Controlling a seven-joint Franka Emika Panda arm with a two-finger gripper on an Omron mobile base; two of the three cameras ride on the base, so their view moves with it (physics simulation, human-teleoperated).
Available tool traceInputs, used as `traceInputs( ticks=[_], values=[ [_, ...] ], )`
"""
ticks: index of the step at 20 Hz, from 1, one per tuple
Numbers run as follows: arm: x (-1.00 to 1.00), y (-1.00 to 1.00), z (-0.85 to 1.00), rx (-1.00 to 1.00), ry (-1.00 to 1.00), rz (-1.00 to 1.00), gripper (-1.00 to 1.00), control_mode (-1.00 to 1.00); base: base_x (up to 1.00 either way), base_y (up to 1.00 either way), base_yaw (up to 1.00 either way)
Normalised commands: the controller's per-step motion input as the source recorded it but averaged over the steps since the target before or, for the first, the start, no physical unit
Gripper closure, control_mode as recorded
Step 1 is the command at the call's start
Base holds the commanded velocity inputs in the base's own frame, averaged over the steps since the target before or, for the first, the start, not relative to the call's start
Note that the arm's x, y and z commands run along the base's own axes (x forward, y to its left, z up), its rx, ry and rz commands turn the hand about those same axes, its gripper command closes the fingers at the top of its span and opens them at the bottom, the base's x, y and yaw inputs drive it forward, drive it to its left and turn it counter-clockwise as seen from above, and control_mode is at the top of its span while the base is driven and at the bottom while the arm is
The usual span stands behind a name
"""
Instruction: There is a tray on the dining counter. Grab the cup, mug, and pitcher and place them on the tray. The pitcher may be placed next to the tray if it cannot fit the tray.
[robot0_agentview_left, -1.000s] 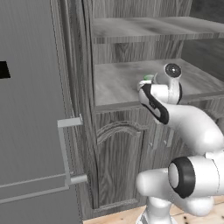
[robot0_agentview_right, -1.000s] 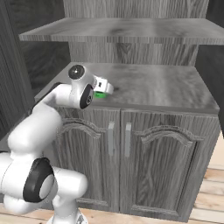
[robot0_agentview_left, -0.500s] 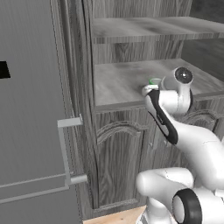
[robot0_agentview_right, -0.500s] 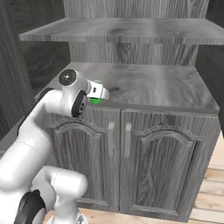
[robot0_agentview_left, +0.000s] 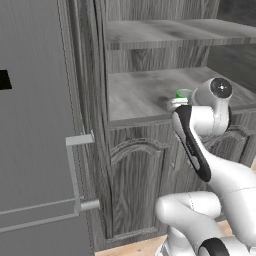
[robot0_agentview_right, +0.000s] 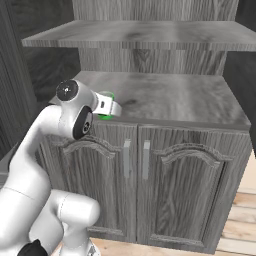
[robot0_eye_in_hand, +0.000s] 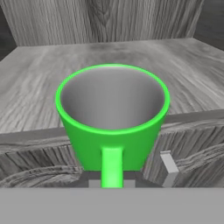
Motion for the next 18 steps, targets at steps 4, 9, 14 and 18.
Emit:
traceInputs(
  ticks=[4, 9, 14, 18],
  values=[
    [-0.42, 0.0, 0.28, 0.0, 0.0, 0.0, 1.0, -1.0, 0.0, 0.0, 0.0],
    [-0.45, 0.0, 0.18, 0.0, 0.0, 0.0, 1.0, -1.0, 0.0, 0.0, 0.0],
    [-0.36, 0.0, 0.11, -0.01, 0.0, 0.0, 1.0, -1.0, 0.0, 0.0, 0.0],
    [-0.23, 0.0, 0.04, 0.0, 0.0, 0.05, 1.0, -1.0, 0.0, 0.0, 0.0]
  ],
)
